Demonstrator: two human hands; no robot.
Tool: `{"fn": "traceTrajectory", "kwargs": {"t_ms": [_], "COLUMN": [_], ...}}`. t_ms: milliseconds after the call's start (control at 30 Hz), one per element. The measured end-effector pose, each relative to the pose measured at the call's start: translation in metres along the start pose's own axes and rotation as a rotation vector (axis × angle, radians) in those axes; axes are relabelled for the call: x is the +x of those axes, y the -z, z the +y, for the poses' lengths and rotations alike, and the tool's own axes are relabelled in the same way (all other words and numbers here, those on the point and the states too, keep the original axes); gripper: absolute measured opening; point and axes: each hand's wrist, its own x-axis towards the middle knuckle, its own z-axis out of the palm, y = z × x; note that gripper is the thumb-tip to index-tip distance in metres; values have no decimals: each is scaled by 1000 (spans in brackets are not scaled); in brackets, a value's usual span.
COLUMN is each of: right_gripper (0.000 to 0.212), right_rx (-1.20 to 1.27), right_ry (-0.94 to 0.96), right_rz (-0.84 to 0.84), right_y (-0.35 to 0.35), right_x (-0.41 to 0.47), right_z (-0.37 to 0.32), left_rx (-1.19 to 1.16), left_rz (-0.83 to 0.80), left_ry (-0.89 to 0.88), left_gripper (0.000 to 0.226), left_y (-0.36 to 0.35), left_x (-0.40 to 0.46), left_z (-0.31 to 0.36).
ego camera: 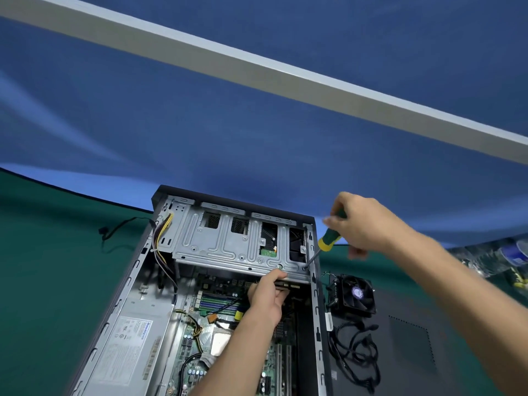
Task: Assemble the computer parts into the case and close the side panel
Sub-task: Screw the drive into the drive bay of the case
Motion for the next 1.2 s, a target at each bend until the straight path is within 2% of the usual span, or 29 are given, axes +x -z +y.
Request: {"fn": "traceTrajectory", "kwargs": {"t_ms": [67, 167, 200, 267, 300, 400, 500, 600, 633, 667, 733, 867, 900, 967, 1100, 1200], "right_gripper": [27, 19, 14, 26, 29, 20, 30, 26, 22, 19, 29, 23, 18, 24, 16, 30], "right_rx": [-83, 78, 47, -71, -86, 2, -99, 64, 39, -17, -136, -27, -70, -139, -74, -188], "right_ry": [-27, 7, 2, -32, -39, -19, -76, -19, 1, 2, -20, 14, 9, -23, 30, 10], "right_rz": [148, -16, -4, 135, 149, 14, 187, 45, 44, 99, 235, 76, 107, 175, 69, 183], "right_y": [-1, 1, 0, 1, 1, 0, 1, 1, -1, -4, -7, -4, -4, -4, -4, -8], "right_x": [2, 0, -1, 0, -1, -2, -2, -5, -7, -6, -5, -7, -6, -5, -6, -7], "right_z": [3, 2, 3, 6, 7, 6, 11, 11, 11, 12, 11, 4, 3, 1, -6, -5], "left_rx": [-6, -2, -1, -2, 2, 17, 25, 32, 35, 37, 31, 28, 27, 25, 27, 10], "left_rz": [-6, -1, -3, -11, -11, -3, 8, 16, 15, 10, 3, 0, -4, -14, -18, -24], "left_ry": [5, 2, 4, 16, 17, 4, 6, -2, -4, -2, 2, -4, -3, -8, -37, -39], "left_gripper": [50, 49, 50, 50, 51, 50, 48, 47, 48, 48, 50, 49, 50, 50, 50, 50], "left_y": [0, -1, -1, 0, 0, 0, 1, 0, 0, 0, 0, 0, 1, 1, 2, 2], "left_x": [1, 0, -1, 0, 0, 0, 1, -1, -3, -3, -4, -4, -3, 0, -2, -2], "left_z": [0, 1, 2, 1, 1, 0, 0, 1, 1, 1, 2, 2, 2, 1, 2, 2]}}
